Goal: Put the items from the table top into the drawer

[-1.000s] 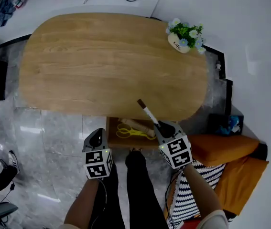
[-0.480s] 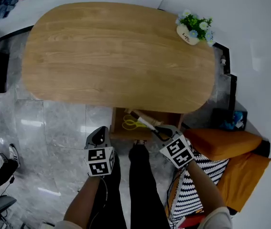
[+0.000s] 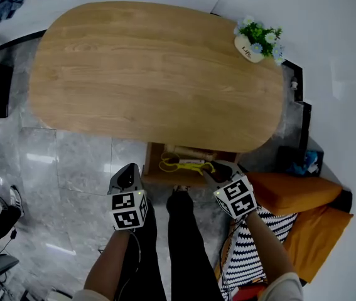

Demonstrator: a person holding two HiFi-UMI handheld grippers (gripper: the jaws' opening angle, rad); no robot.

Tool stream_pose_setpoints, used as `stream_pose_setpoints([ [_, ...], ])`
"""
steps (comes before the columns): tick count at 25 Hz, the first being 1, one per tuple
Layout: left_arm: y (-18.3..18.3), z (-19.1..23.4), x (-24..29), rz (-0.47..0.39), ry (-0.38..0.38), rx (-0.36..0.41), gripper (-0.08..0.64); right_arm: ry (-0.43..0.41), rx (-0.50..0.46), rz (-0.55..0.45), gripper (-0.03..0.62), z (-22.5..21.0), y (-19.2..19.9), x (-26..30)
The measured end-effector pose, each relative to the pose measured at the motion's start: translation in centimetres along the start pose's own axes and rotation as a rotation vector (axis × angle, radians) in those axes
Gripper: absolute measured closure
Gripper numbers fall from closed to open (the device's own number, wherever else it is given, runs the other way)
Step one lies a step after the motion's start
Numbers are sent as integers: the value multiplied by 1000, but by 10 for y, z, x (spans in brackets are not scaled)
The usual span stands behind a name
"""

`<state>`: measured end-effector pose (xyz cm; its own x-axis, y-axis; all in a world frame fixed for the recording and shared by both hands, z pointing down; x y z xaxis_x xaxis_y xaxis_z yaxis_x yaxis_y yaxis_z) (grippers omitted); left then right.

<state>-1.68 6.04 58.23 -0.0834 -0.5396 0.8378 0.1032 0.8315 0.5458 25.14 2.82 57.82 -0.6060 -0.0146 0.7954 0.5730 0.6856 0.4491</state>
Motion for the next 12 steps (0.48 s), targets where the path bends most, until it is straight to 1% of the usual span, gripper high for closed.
stream_pose_setpoints([
  [3, -4, -1, -3, 3, -7, -7, 560, 36, 69, -69, 479, -3, 1, -9],
  [6, -17, 0, -23, 2, -10, -17, 560, 93, 182, -169, 508, 2, 1, -36],
  [9, -51, 3, -54, -42, -11, -10, 560, 174, 273, -291, 539, 12, -10, -81],
  [12, -101, 6, -92, -132, -2, -8, 560, 290, 289, -399, 571, 24, -31, -136],
])
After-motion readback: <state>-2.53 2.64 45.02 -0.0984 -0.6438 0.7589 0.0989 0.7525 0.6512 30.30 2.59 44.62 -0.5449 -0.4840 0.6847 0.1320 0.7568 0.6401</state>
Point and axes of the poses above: the fingertips, and each gripper's own axes: x forward along the fingers, z to its left, y out of its underside, the point moved 7 cm from there along -x, backward along the fingers, and after that the axes turned 15 degrees about -y, right-handed, at the moved point
